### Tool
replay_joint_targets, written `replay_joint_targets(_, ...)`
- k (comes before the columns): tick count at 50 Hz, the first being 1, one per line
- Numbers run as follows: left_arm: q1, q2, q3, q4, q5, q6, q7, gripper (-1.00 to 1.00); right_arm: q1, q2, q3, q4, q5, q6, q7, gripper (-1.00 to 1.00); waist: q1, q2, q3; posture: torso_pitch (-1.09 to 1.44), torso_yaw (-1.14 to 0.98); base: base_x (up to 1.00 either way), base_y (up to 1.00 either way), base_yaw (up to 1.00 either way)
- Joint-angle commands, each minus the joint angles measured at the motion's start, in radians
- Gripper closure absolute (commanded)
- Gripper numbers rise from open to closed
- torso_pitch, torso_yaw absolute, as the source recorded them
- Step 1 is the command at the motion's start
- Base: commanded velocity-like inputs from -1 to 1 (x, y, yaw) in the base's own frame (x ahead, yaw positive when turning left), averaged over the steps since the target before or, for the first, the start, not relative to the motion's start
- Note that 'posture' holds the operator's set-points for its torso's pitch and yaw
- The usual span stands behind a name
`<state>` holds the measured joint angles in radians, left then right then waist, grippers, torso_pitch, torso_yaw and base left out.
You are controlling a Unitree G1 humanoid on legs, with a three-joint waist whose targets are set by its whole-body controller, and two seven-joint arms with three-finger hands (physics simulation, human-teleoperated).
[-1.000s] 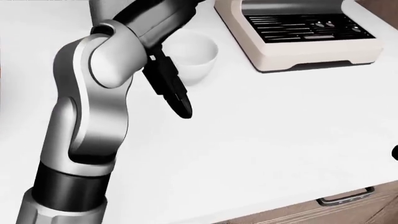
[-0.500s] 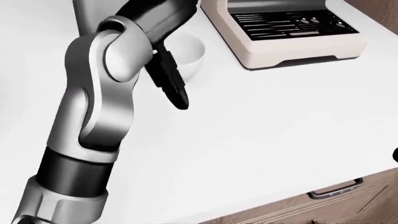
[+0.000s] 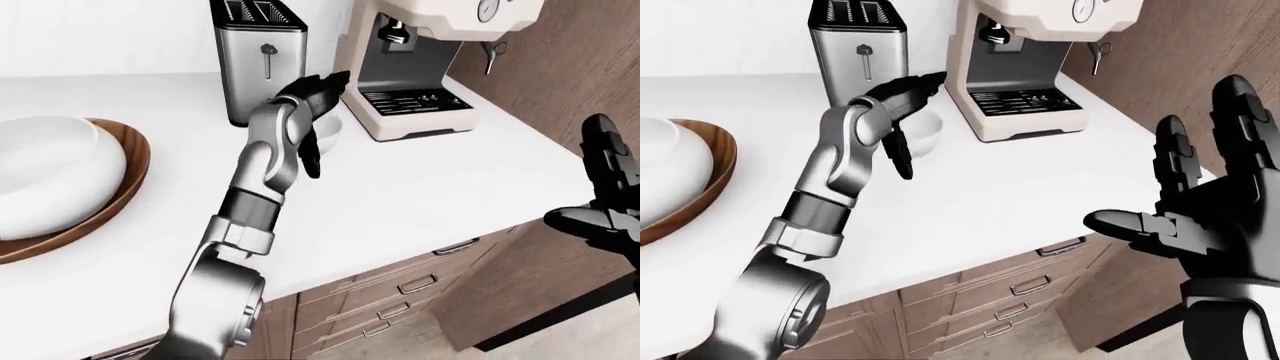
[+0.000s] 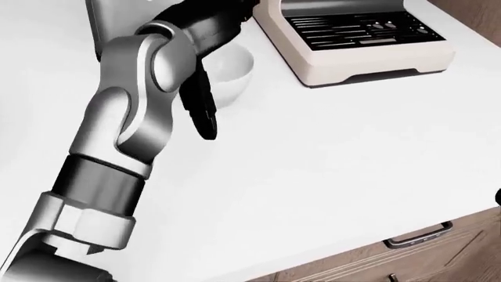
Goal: Stack the bowls from largest to smallest.
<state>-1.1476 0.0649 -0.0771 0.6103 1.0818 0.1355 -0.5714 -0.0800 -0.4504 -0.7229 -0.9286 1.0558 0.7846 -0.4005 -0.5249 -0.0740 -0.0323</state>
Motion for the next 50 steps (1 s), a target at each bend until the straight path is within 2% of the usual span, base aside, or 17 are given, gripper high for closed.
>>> replay_joint_targets(1,-0.053,-0.002,0.003,-0.032,0.012,-0.016,0.016,-1.00,-0.015,-0.013,-0.008,-0.018,-0.009,-0.024,0.004,-1.00,-0.002,-0.001,-0.024,0.00,-0.46,0.00,0.00,0.00)
replay_joint_targets(12,-0.095,-0.004,0.002,0.112,0.028,-0.050,0.079,-0.99,-0.002,0.000,-0.016,-0.021,-0.017,-0.025,0.020,-1.00,-0.003,-0.004,-0.027,0.00,-0.46,0.00,0.00,0.00)
replay_joint_targets(13,-0.095,-0.004,0.002,0.118,0.028,-0.050,0.078,-0.87,-0.002,0.002,-0.014,-0.020,-0.021,-0.026,0.022,-1.00,-0.003,-0.003,-0.027,0.00,-0.46,0.00,0.00,0.00)
replay_joint_targets(21,-0.128,-0.004,0.002,0.215,0.028,-0.064,0.122,-0.60,0.002,0.020,-0.004,-0.014,-0.051,-0.033,0.046,-1.00,-0.005,-0.003,-0.029,0.00,-0.46,0.00,0.00,0.00)
replay_joint_targets(31,-0.181,0.018,-0.004,0.365,0.049,-0.065,0.206,-0.44,0.020,0.055,-0.002,0.000,-0.102,-0.046,0.096,-1.00,-0.007,-0.004,-0.032,0.00,-0.46,0.00,0.00,0.00)
replay_joint_targets(39,-0.196,0.035,0.004,0.426,0.045,-0.070,0.245,-0.34,0.003,0.048,-0.001,-0.003,-0.094,-0.032,0.082,-1.00,-0.008,-0.003,-0.033,0.00,-0.46,0.00,0.00,0.00)
replay_joint_targets(50,-0.202,0.022,-0.006,0.555,0.040,-0.082,0.338,-0.22,0.020,0.064,0.004,0.009,-0.124,-0.051,0.111,-1.00,-0.005,-0.009,-0.037,0.00,-0.46,0.00,0.00,0.00)
